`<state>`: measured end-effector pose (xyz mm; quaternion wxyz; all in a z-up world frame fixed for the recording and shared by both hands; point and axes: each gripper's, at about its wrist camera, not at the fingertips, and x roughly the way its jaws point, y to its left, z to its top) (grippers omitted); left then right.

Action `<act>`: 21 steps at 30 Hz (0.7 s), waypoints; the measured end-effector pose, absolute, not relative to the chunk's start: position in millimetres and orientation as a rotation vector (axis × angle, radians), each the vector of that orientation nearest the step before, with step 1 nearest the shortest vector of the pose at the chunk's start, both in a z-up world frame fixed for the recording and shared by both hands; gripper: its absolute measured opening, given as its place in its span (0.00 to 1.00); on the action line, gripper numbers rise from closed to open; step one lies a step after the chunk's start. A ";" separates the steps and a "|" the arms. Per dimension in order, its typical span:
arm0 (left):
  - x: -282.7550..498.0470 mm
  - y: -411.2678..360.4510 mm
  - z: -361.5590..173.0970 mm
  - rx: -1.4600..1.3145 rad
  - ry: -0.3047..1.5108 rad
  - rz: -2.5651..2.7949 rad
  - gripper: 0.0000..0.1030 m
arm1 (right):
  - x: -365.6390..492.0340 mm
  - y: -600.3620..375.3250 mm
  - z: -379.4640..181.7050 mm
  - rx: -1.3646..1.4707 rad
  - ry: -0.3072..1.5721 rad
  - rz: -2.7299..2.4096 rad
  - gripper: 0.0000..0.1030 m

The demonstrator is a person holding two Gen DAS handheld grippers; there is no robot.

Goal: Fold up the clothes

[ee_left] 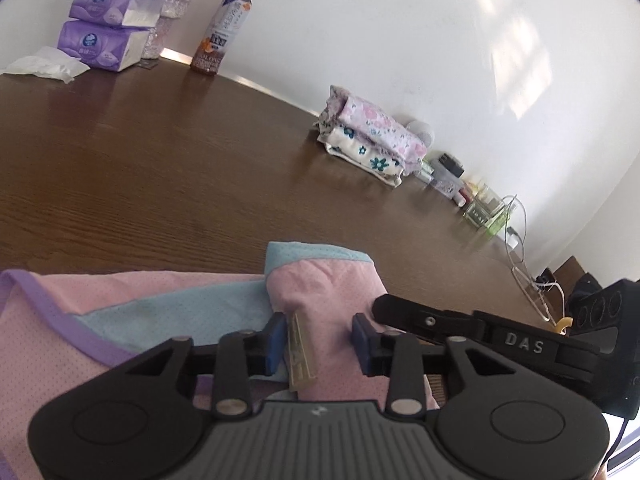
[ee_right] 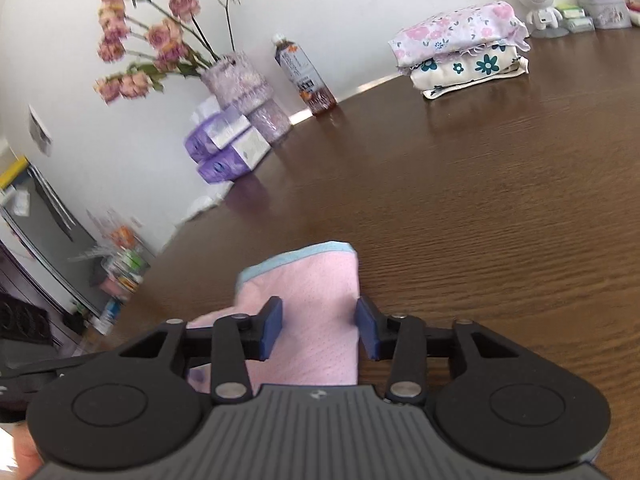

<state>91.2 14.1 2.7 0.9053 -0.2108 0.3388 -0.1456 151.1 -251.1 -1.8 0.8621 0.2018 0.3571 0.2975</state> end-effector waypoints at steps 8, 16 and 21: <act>61.0 15.7 -0.1 -0.403 0.736 -0.367 0.44 | 118.1 -268.9 -7.1 0.450 0.777 0.611 0.50; 51.2 10.8 -4.7 -0.415 0.736 -0.390 0.26 | 106.5 -265.2 -8.2 0.470 0.782 0.638 0.41; 43.9 13.8 -0.7 -0.408 0.710 -0.377 0.37 | 100.1 -268.4 -7.3 0.470 0.780 0.631 0.46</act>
